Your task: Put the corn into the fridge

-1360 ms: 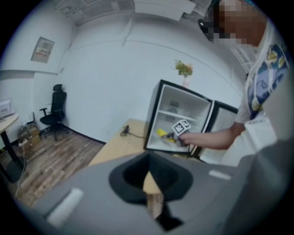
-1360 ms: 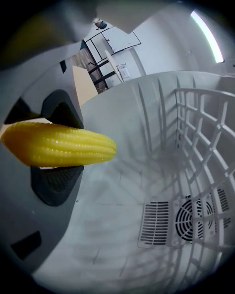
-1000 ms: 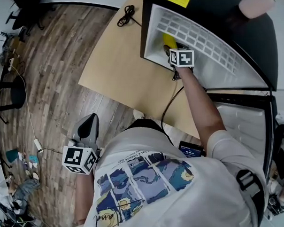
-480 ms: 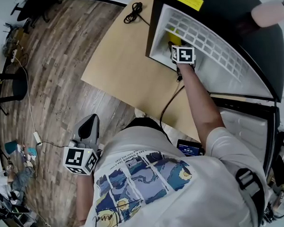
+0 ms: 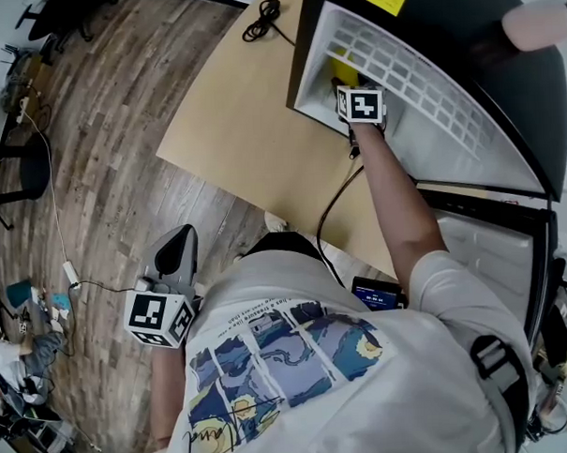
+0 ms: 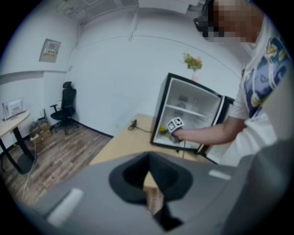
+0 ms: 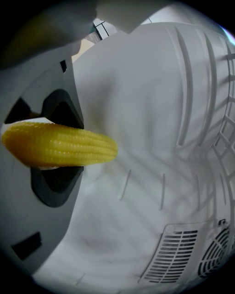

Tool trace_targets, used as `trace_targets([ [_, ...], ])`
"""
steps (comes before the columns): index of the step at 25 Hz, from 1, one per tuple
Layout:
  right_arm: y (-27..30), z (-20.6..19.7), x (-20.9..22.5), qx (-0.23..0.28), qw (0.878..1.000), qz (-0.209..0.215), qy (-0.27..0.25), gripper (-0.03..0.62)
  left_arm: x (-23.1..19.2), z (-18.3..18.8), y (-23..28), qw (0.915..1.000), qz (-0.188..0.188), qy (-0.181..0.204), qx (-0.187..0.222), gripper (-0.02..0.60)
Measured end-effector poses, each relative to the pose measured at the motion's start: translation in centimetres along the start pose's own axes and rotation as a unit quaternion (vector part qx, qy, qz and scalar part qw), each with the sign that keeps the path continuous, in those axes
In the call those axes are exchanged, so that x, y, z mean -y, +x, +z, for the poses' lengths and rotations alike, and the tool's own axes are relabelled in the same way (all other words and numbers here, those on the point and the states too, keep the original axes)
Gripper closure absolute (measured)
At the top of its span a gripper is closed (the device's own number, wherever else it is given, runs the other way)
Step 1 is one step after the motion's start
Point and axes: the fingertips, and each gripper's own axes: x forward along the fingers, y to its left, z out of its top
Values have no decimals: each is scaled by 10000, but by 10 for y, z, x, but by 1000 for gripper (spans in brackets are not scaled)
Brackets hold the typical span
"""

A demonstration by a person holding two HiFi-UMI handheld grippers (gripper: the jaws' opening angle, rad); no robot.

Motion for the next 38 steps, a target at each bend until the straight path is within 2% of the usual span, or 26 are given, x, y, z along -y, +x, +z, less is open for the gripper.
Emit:
trace_targets([
  [17, -29, -6, 0, 211, 9997, 32, 97, 335, 2, -7, -11, 9994, -341, 61, 20, 572],
  [26, -79, -18, -10, 301, 9992, -226, 119, 335, -1, -14, -30, 9973, -708, 166, 106, 571],
  [38, -159, -47, -47, 438, 9978, -462, 191, 335, -8, -28, -67, 9922, -1120, 423, 357, 571],
])
